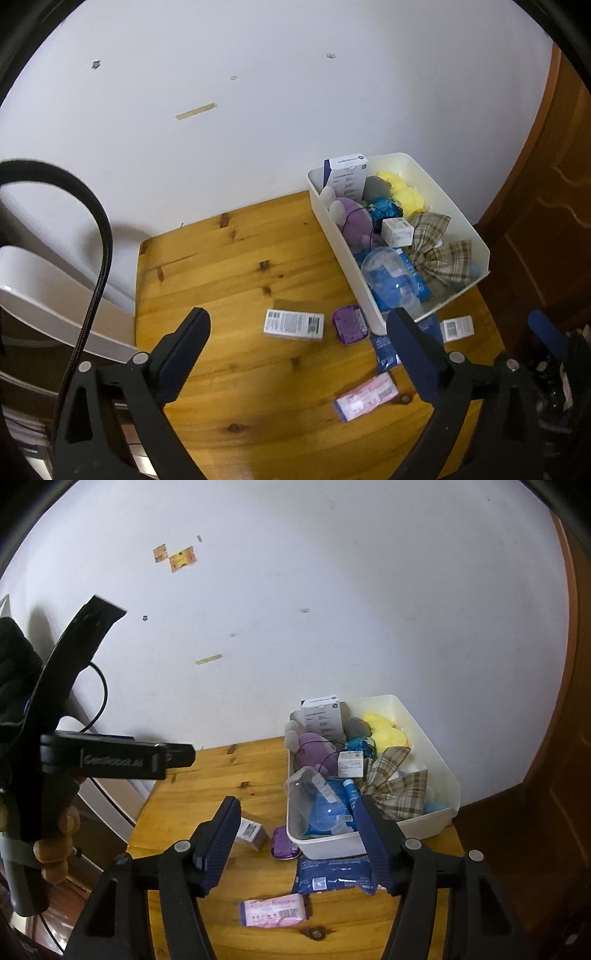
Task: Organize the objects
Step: 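Withdraw both tools from the tray toward the remaining items on the table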
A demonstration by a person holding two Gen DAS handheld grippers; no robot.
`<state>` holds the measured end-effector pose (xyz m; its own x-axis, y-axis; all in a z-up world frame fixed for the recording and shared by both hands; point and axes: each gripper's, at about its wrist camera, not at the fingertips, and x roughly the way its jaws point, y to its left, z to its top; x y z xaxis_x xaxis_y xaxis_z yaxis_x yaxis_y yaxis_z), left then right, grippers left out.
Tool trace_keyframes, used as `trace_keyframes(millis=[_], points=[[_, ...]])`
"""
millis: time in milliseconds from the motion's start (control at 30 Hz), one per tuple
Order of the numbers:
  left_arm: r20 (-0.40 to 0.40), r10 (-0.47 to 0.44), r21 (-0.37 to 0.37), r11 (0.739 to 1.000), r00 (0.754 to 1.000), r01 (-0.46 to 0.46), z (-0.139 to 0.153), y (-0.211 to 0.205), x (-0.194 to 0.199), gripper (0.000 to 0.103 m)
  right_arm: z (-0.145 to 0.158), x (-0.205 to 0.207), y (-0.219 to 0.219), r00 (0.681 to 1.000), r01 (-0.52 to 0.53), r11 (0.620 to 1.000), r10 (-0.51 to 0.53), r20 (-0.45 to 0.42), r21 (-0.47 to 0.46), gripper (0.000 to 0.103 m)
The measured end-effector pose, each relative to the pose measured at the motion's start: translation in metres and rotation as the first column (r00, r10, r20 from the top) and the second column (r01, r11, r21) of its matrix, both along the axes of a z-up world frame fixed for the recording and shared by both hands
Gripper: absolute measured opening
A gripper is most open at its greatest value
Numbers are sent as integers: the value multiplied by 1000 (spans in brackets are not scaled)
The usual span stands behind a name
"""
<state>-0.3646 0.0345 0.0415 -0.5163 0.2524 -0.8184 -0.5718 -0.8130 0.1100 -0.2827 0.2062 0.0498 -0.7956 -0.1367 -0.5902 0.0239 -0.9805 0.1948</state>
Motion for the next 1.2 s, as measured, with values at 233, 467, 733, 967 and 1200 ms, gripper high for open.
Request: trace_keyframes(millis=[233,467,733,967,1200], points=[[12,-11,25,1000,1000,11,-6,-26,11,97,2,14,-8,1000,-14,1000,14,-2,13,66],[38,-11,33,999,999,9,-26,-47,15,98,-4,25,-16,1000,-25,999,25,4,29,70],[69,6,40,999,998,-9,-50,-68,15,98,-23,37,-25,998,-56,998,55,31,40,70],[80,19,20,1000,997,-21,-69,-86,14,98,-48,47,-20,996,-64,997,62,61,34,70],[99,16,-6,1000,995,-15,-94,-95,9,98,-82,50,-10,990,-41,999,40,133,9,70]])
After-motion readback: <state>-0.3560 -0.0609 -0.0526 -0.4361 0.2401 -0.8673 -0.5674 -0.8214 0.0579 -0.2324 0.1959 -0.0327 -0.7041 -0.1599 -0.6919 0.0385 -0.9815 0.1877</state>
